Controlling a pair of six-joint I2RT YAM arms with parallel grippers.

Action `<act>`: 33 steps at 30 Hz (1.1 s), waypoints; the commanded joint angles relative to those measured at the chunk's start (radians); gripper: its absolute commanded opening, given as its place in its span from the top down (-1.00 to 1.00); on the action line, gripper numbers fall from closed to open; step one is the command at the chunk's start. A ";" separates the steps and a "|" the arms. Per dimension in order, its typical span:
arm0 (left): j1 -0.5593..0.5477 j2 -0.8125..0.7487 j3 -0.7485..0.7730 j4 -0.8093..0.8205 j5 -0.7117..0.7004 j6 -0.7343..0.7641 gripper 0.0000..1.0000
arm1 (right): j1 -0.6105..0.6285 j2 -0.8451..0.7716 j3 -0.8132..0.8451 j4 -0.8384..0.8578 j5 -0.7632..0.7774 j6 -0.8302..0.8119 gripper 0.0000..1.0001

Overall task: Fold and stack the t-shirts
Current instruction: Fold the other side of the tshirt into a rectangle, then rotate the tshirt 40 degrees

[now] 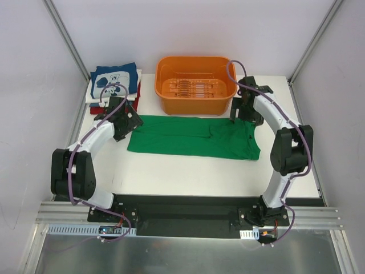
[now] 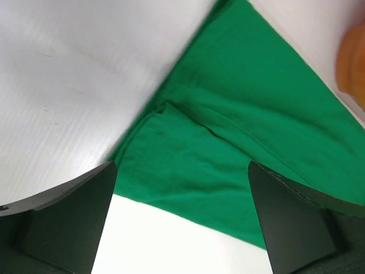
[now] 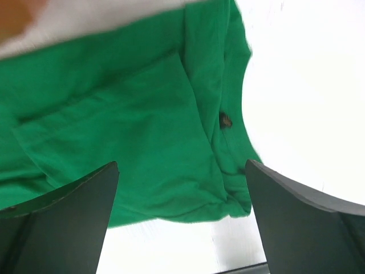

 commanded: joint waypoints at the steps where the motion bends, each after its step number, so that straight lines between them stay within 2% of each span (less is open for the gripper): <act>1: -0.031 -0.086 -0.045 0.037 0.120 0.005 -0.99 | 0.014 -0.196 -0.203 0.058 -0.071 0.052 -0.93; 4: -0.059 -0.080 -0.053 0.077 0.166 -0.001 -0.99 | 0.028 -0.254 -0.376 0.193 -0.238 0.095 -0.93; 7: -0.085 -0.042 -0.045 0.130 0.214 -0.001 -0.99 | 0.039 -0.261 -0.449 0.279 -0.378 0.147 -0.93; 14: -0.096 0.111 -0.037 0.147 0.284 0.016 -0.99 | 0.051 -0.183 -0.484 0.290 -0.360 0.182 -0.93; 19: -0.129 0.138 -0.108 0.151 0.326 0.008 -0.99 | 0.033 -0.107 -0.463 0.284 -0.326 0.195 -0.93; 22: -0.182 0.078 -0.203 0.151 0.320 -0.004 -0.98 | 0.014 -0.067 -0.434 0.249 -0.285 0.195 -0.93; 28: -0.324 -0.161 -0.408 0.151 0.310 -0.137 -0.99 | -0.047 -0.036 -0.391 0.196 -0.268 0.141 -0.93; 33: -0.554 -0.304 -0.528 0.151 0.338 -0.274 -0.98 | -0.130 0.050 -0.294 0.127 -0.254 0.048 -0.93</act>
